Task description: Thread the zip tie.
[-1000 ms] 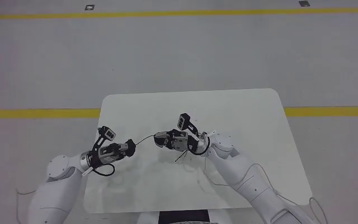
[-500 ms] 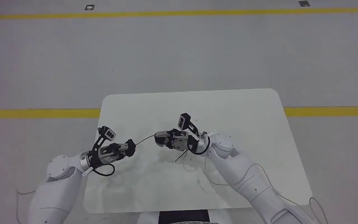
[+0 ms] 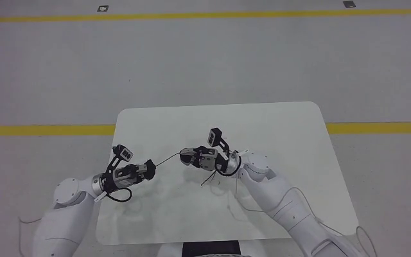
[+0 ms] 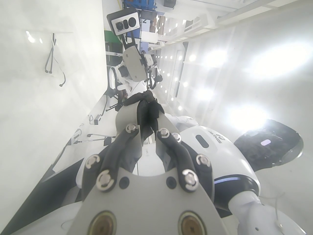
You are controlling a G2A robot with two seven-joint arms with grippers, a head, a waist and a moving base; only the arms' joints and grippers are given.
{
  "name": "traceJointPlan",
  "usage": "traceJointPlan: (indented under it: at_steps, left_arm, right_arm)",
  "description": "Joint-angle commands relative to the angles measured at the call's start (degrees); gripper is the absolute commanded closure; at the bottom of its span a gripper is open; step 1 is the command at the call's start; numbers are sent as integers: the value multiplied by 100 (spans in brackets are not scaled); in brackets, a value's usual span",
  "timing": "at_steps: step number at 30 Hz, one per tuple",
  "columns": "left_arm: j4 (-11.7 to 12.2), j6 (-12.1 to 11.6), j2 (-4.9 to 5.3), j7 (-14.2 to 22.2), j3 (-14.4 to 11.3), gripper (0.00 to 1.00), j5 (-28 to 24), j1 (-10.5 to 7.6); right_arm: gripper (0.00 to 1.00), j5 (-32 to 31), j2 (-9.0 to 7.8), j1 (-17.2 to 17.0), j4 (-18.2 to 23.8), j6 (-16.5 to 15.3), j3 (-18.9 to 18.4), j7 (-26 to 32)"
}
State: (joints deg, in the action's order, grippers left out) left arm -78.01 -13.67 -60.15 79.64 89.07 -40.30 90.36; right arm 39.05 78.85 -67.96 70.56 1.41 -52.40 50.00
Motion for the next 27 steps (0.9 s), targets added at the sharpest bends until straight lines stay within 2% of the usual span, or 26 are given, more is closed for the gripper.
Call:
traceJointPlan:
  at_steps: [1, 6, 8, 21, 23, 27]
  left_arm:
    - [-6, 16, -3, -98, -18, 0, 13, 0]
    - [-141, 62, -17, -531, -174, 0, 70, 15]
    - [-233, -43, -16, -897, -193, 0, 289, 35]
    - [-233, -43, -16, -897, -193, 0, 289, 35]
    - [-263, -59, -17, -986, -236, 0, 380, 25]
    - [-161, -184, -26, -658, -348, 0, 54, -42]
  right_arm:
    - [100, 36, 1, -31, 10, -55, -20, -44]
    - [100, 36, -1, -80, 2, -116, -33, -99]
    - [100, 28, -5, -94, 3, -119, -43, -100]
    - [100, 28, -5, -94, 3, -119, -43, -100]
    - [100, 61, -2, -131, 39, -130, -46, -158]
    - [100, 409, 10, -231, 94, -189, -95, -41]
